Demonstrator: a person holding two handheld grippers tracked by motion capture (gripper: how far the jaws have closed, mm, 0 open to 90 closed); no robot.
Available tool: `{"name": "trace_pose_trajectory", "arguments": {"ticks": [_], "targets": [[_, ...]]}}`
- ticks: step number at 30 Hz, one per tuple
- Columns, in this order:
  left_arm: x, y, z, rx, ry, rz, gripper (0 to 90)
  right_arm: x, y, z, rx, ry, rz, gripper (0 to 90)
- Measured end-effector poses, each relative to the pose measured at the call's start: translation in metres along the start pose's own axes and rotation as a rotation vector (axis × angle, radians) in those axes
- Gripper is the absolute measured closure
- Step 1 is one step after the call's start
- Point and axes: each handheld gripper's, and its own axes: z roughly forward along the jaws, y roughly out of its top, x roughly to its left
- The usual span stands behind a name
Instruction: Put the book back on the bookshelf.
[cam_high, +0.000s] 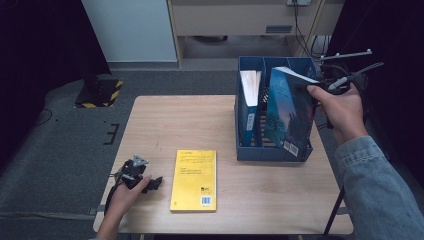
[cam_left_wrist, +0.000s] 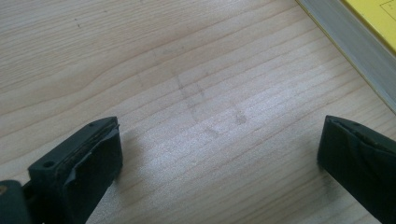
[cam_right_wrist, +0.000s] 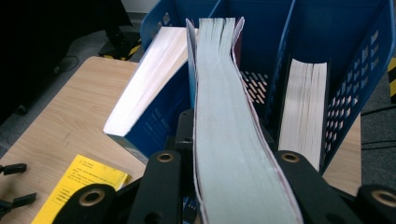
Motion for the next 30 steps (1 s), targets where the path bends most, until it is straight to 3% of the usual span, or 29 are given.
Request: {"name": "trace_pose_trajectory", "arguments": {"ticks": [16, 30], "targets": [[-0.001, 0.000, 0.000, 0.000, -0.002, 0.004, 0.0, 0.002, 0.003, 0.020, -0.008, -0.032, 0.037, 73.0], [-0.002, 0.001, 0.000, 0.002, -0.008, 0.010, 0.0, 0.002, 0.008, 0.028, -0.005, -0.070, 0.032, 73.0]]}}
